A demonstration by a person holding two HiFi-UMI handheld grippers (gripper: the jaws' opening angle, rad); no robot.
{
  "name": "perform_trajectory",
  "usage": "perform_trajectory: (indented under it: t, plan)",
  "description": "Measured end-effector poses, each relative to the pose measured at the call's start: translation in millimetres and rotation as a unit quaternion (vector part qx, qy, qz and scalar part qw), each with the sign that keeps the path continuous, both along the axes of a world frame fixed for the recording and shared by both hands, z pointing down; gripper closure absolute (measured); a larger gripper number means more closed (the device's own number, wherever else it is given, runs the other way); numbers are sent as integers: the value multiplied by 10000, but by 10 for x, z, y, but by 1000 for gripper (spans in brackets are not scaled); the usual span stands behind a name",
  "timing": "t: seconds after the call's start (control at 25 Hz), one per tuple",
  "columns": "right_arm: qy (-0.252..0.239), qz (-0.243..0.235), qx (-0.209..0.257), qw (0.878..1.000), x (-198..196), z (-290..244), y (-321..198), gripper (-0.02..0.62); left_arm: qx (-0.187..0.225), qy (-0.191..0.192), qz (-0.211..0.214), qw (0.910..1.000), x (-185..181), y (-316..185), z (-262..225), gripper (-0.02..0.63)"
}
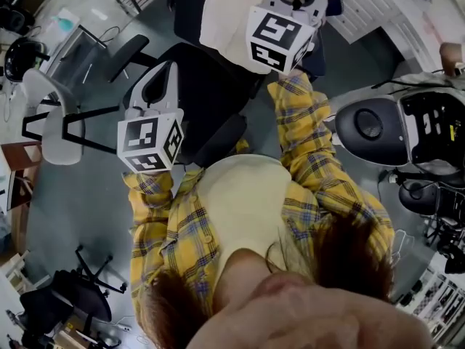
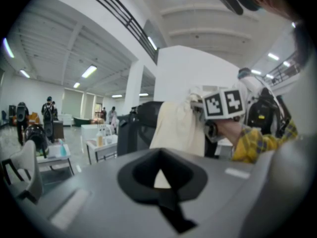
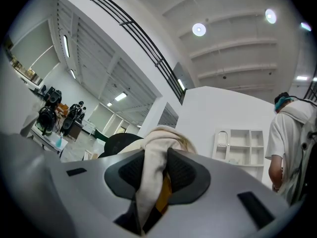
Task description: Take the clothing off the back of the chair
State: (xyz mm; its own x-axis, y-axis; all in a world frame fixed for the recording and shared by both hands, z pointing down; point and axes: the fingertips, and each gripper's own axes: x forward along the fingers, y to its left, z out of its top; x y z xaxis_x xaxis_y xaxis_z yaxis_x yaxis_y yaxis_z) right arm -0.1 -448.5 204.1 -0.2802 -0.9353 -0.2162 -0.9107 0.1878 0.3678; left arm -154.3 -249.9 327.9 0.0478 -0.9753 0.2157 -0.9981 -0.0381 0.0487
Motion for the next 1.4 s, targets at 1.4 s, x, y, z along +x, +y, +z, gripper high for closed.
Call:
perform_trajectory:
  t: [1.4]
  plan:
    - [234, -2945, 735, 9525, -1057, -246, 1853, 518, 293, 156, -985, 9946, -447, 702, -104, 603]
